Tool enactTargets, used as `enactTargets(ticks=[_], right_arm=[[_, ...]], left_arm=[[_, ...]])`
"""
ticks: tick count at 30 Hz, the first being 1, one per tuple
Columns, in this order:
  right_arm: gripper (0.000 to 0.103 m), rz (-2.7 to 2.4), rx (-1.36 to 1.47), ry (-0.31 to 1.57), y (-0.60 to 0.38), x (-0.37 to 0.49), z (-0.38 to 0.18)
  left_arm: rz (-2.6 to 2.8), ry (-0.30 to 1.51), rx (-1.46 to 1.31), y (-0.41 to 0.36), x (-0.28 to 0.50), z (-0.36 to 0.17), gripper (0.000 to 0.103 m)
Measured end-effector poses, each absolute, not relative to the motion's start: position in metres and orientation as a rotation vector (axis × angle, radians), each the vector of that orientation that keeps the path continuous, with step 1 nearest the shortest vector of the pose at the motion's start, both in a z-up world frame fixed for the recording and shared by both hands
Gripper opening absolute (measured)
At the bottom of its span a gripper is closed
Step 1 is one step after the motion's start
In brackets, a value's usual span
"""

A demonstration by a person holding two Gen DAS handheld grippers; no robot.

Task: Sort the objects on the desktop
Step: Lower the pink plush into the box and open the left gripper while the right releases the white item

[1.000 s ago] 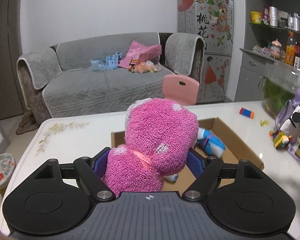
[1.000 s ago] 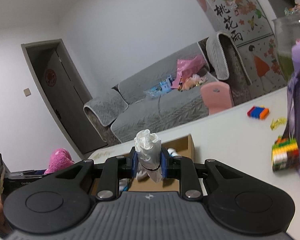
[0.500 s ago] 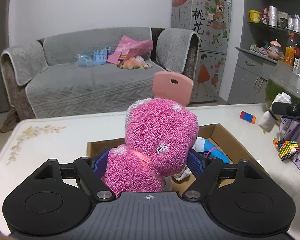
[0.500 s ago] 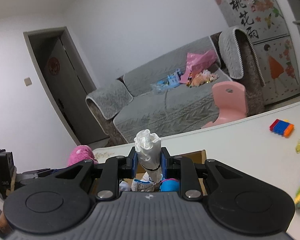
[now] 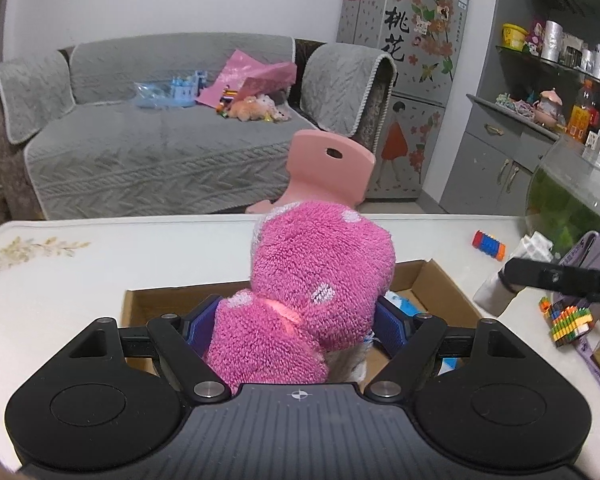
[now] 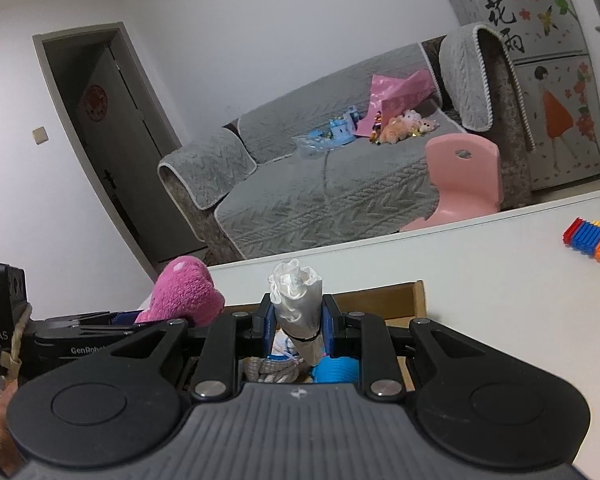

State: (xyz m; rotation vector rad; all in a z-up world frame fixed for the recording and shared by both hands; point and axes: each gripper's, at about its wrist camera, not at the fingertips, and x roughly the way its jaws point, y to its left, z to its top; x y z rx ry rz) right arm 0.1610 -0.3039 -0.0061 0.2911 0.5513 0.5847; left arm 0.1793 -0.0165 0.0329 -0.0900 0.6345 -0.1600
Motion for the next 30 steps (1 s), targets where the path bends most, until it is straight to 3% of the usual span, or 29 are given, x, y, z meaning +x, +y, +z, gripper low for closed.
enactTargets(ticks=[21, 25, 30], right_arm=[[0.021, 0.502, 0.240, 0.665, -0.292, 0.183, -0.029], [0.021, 0.480, 0.195, 0.688, -0.283, 0.186, -0.035], [0.021, 0.452, 0.141, 0.691, -0.276, 0.187, -0.038]], left_arm=[[-0.110, 0.718, -0.067, -0.027, 0.209, 0.015, 0.083], [-0.111, 0.801, -0.037, -0.032, 0.220, 0.003, 0.073], [-0.098, 0.834, -0.012, -0.032, 0.222, -0.009, 0.072]])
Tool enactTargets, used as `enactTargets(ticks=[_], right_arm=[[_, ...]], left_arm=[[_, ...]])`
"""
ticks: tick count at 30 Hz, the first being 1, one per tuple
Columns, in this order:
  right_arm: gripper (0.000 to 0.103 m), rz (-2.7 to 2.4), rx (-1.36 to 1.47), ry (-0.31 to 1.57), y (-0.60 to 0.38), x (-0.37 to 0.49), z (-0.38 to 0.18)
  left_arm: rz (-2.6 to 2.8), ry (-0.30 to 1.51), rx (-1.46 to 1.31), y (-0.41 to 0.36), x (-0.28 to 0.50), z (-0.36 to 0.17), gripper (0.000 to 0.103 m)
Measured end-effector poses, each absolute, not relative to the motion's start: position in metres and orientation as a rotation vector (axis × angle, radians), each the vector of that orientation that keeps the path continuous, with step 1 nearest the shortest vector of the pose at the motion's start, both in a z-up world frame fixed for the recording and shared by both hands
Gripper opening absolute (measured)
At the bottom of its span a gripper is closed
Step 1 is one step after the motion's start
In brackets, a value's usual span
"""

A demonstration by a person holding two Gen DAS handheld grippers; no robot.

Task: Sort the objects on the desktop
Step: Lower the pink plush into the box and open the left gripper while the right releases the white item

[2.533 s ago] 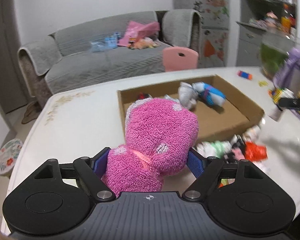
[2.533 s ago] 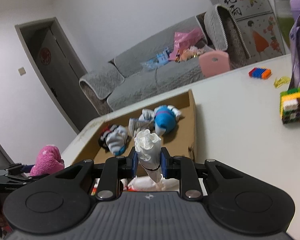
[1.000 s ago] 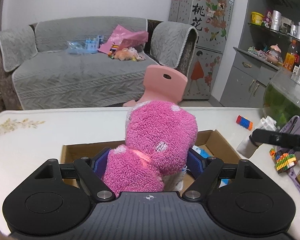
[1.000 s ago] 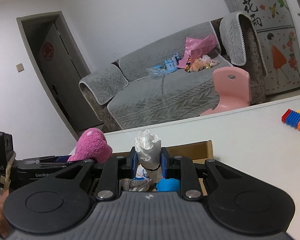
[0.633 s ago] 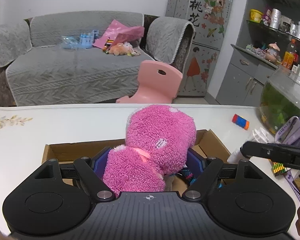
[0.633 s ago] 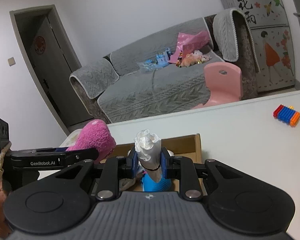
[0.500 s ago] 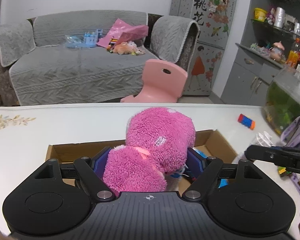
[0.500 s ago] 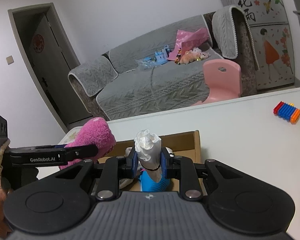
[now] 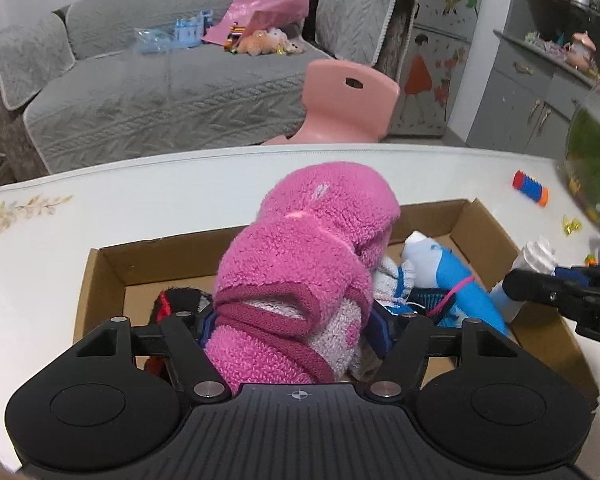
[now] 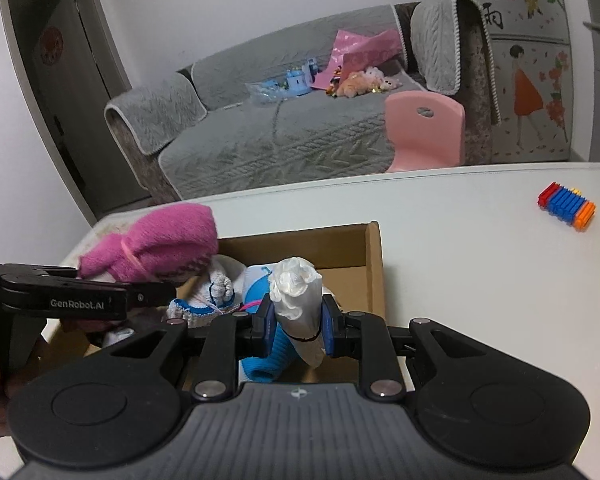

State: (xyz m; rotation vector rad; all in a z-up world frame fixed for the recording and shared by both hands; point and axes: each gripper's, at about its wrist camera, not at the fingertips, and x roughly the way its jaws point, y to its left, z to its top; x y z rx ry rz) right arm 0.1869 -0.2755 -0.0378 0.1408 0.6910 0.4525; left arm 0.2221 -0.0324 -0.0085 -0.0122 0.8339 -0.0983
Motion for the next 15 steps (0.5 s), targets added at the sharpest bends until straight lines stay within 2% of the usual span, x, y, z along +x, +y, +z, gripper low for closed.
enactTargets(ticks=[6, 8, 9, 12, 15], right_arm=[[0.021, 0.419, 0.105, 0.712, -0.273, 0.190, -0.044], [0.021, 0.419, 0.101, 0.715, -0.272, 0.191, -0.046], [0.023, 0.417, 0.097, 0.714, -0.271, 0.191, -0.047], [0.031, 0.414, 0.089, 0.701, -0.270, 0.189, -0.046], [0.040, 0.408, 0.077, 0.695, -0.267, 0.189, -0.045]], left_arm=[[-0.089, 0.841, 0.021, -0.034, 0.217, -0.011, 0.074], [-0.088, 0.829, 0.031, -0.034, 0.213, -0.008, 0.080], [-0.085, 0.817, 0.038, -0.034, 0.210, -0.005, 0.088], [-0.076, 0.785, 0.066, -0.036, 0.201, 0.004, 0.100], [-0.083, 0.762, 0.092, -0.038, 0.192, 0.009, 0.102]])
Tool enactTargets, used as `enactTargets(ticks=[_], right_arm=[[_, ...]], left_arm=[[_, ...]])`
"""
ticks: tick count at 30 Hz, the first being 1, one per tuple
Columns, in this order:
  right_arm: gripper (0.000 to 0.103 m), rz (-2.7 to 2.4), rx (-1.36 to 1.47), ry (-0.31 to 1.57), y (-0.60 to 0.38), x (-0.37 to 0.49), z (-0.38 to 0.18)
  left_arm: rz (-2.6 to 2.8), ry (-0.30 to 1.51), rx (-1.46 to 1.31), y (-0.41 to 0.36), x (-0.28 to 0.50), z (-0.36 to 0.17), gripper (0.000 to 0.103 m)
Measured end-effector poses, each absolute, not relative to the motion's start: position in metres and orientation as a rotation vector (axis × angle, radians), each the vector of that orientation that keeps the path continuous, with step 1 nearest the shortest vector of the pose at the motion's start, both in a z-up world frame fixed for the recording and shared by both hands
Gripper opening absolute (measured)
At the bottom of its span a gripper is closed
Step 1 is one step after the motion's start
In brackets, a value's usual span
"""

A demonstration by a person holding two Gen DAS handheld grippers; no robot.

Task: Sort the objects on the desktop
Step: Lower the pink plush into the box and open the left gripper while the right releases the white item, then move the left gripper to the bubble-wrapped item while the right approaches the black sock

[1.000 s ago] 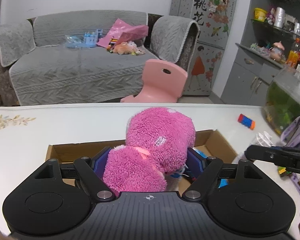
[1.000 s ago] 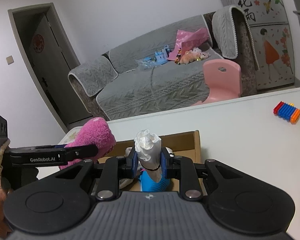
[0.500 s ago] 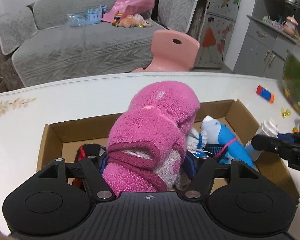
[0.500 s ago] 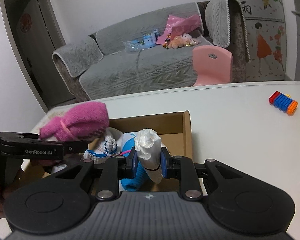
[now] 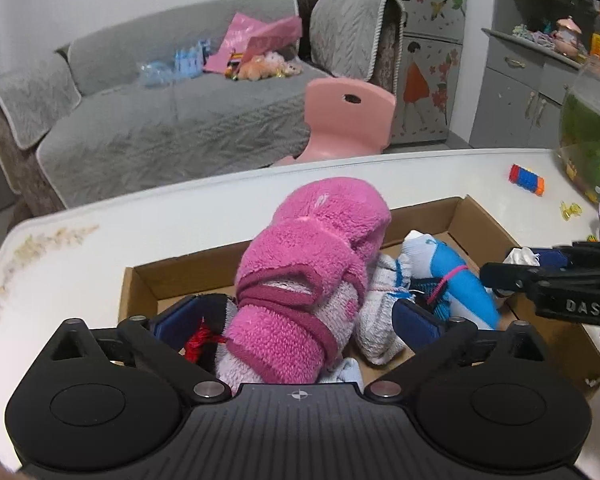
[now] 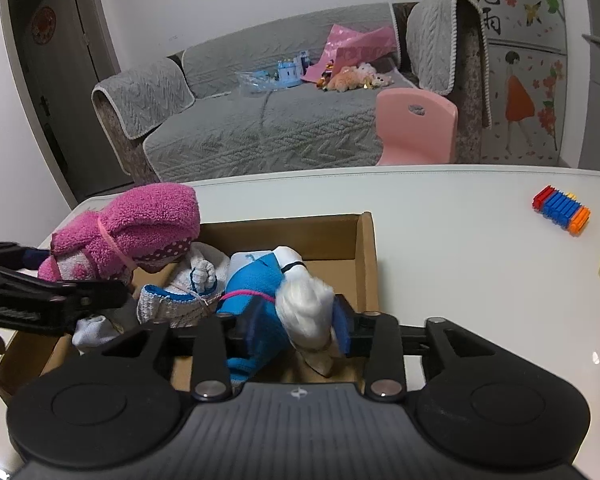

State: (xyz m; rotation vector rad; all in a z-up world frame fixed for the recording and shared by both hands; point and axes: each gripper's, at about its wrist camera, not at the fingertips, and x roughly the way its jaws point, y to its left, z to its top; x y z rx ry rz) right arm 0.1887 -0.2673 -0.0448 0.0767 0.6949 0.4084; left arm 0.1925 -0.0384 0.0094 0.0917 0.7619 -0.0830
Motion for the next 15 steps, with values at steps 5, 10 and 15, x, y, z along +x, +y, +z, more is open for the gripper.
enactTargets(ticks=[5, 10, 15], right_arm=[[0.040, 0.415, 0.074, 0.676, -0.266, 0.187, -0.041], [0.053, 0.416, 0.083, 0.619, -0.272, 0.178, -0.025], [0.055, 0.443, 0.084, 0.548, -0.281, 0.156, -0.002]], left_arm=[[-0.093, 0.741, 0.103, -0.040, 0.182, 0.018, 0.102], [-0.085, 0.707, 0.123, -0.039, 0.163, 0.030, 0.103], [-0.095, 0.681, 0.132, -0.033, 0.128, 0.044, 0.103]])
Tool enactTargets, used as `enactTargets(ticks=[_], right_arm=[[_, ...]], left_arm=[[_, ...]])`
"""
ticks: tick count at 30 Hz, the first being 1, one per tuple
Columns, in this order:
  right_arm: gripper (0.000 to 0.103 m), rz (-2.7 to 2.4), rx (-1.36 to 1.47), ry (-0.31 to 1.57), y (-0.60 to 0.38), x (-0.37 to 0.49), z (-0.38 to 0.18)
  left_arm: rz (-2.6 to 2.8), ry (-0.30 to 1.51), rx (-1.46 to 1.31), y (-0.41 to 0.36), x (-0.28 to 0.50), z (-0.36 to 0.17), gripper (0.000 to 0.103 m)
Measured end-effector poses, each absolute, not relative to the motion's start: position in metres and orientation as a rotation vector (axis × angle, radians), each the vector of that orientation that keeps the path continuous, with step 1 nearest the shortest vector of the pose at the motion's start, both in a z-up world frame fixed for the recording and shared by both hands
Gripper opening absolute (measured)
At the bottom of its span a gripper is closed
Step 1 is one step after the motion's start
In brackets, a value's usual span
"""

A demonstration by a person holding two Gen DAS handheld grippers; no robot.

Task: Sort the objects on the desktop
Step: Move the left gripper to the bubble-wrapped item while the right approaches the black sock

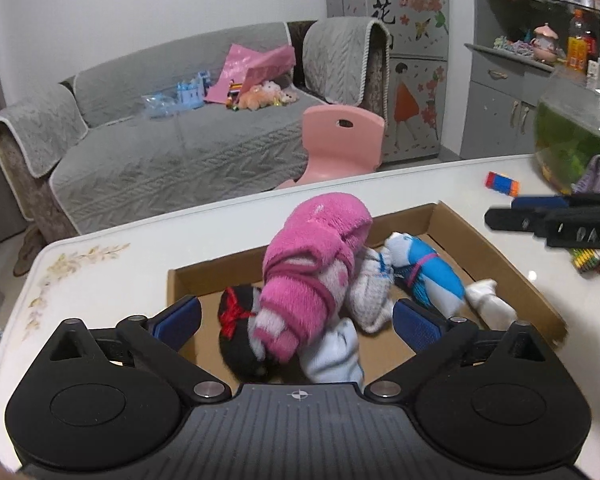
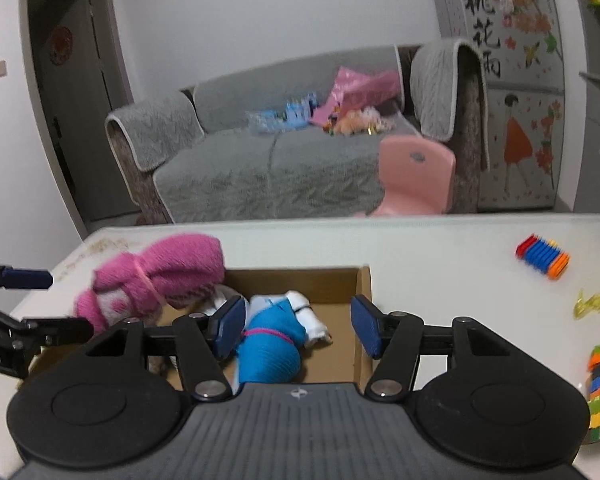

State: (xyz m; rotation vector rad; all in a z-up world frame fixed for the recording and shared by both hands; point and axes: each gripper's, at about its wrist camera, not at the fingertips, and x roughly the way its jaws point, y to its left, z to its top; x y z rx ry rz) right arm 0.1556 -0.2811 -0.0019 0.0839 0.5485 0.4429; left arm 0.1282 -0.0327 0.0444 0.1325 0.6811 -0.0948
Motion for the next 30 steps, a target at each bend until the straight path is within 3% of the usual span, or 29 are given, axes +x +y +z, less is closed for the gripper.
enactTargets(ticks=[2, 4, 12, 25, 30], right_arm=[[0.058, 0.487, 0.088, 0.523, -0.287, 0.139, 0.007], [0.072, 0.541, 0.088, 0.503, -0.293, 0.120, 0.012], [0.081, 0.792, 0.006, 0.527, -0.309, 0.029, 0.001], [0.083, 0.873, -0.182, 0.619, -0.252, -0.047, -0.061], [0.077, 0.820, -0.164, 0.657, -0.246, -0.032, -0.070]], left_arm=[[-0.098, 0.675, 0.144, -0.031, 0.108, 0.048, 0.103], [-0.117, 0.675, 0.151, -0.031, 0.087, 0.050, 0.103], [-0.211, 0.734, 0.015, -0.036, -0.009, 0.025, 0.103], [-0.269, 0.912, -0.067, -0.094, -0.032, -0.034, 0.103], [-0.261, 0.934, -0.081, -0.101, -0.025, -0.043, 0.103]])
